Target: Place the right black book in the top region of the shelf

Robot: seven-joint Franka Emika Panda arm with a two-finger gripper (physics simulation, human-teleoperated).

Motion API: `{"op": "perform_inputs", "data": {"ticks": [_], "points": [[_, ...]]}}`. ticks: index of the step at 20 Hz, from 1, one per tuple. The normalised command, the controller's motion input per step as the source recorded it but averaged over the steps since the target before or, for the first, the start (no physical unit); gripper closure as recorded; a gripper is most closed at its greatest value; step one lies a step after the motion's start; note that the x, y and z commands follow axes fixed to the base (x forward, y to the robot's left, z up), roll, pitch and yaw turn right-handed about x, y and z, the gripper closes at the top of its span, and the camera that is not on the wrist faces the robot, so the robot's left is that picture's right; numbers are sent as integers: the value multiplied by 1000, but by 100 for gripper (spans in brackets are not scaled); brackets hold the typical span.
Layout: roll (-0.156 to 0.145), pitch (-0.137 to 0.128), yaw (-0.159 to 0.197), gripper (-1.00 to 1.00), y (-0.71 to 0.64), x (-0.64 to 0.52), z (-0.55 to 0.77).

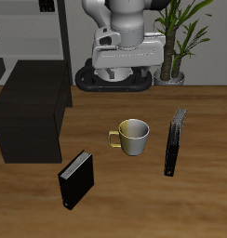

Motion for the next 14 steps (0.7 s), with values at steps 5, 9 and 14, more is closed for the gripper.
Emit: {"op": "perform_inputs", "data": {"ticks": [5,9,14], "points": [[-69,-44,-34,-100,-129,489,335],[-173,-2,-62,-100,-459,653,245],[-28,-1,31,-100,-326,569,-6]]}}
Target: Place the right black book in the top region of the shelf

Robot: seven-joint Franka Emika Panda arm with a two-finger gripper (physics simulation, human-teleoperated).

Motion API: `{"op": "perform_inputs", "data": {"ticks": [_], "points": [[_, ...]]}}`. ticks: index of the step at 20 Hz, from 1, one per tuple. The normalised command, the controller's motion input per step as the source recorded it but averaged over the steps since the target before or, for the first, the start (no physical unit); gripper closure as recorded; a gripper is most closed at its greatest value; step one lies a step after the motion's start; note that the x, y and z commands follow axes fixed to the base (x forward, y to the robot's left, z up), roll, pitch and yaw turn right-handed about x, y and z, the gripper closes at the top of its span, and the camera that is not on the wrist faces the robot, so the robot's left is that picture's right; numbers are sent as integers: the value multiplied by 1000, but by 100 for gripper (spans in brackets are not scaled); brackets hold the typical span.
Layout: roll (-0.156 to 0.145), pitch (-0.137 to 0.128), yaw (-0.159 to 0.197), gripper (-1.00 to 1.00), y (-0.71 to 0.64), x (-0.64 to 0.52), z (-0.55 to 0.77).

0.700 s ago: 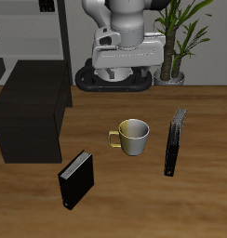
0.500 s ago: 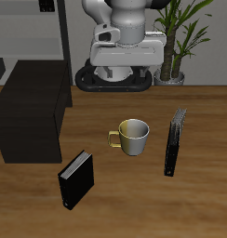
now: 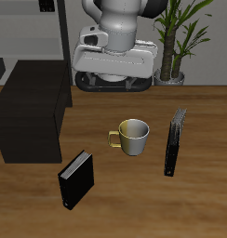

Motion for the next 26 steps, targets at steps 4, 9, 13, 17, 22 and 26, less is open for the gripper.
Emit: {"op": "perform_inputs", "data": {"ticks": [4,9,13,17,22,26], "points": [[10,13,-15,-100,-364,541,-69],[1,-6,-35,-100,-225,373,-93],[31,-48,-96,-100,-293,390,-145],[22,-54,10,-100,-161,207,-177],[15,-63,-60,-100,-100,118,-301],[-23,-60,-86,-100,-205,79,-352]]}}
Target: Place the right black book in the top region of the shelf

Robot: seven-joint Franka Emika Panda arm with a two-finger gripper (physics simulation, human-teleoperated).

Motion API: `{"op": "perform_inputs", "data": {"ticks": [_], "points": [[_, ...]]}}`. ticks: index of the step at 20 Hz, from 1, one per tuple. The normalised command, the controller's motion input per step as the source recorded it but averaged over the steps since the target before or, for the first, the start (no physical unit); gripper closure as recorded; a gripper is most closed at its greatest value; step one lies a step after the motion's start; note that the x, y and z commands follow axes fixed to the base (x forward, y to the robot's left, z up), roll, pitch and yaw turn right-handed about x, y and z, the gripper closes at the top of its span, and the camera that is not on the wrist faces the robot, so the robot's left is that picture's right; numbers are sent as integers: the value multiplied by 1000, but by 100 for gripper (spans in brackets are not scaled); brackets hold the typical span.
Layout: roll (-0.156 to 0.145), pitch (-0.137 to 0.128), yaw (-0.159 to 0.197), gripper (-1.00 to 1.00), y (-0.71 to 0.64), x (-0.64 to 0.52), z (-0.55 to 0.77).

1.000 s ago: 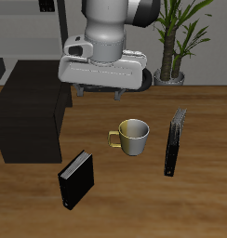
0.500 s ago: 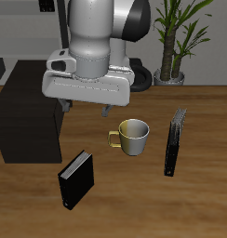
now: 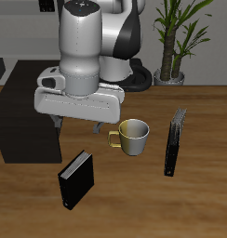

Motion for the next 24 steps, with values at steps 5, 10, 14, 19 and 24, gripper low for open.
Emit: {"op": "perform_inputs", "data": {"ticks": [5,10,14,19,24], "points": [[-14,-16,-77,-100,-116,95,-375],[-6,3,-49,-100,-44,27,-269],[-13,1,-49,-100,-21,-9,-340],[-4,1,-40,-100,31,-76,-353],[-4,24,-32,-100,-55,25,-207]]}}
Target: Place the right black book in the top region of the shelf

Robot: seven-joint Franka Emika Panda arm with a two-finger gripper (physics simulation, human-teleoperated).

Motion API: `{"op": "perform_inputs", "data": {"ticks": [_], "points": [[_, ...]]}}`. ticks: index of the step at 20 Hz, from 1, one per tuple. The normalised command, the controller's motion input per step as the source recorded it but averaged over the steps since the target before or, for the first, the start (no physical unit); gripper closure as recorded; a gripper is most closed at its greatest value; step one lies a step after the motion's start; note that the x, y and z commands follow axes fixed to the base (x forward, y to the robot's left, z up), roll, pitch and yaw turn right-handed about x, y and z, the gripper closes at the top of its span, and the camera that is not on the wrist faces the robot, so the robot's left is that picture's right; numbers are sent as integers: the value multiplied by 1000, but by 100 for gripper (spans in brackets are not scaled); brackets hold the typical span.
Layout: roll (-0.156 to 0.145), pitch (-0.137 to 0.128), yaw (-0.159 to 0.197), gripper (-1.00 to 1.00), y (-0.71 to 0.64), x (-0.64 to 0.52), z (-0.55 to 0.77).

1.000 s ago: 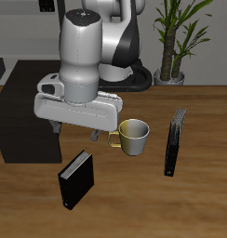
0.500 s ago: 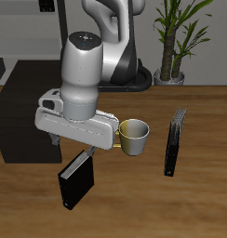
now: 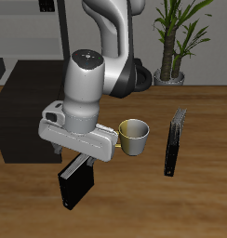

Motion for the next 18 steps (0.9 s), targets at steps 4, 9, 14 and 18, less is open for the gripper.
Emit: {"op": "perform_inputs", "data": {"ticks": [4,9,14,18], "points": [[-10,29,-37,-100,29,18,-280],[3,27,-5,-100,-7,14,-203],[-1,45,-27,-100,-33,7,-273],[-43,45,-38,100,-143,2,-167]]}}
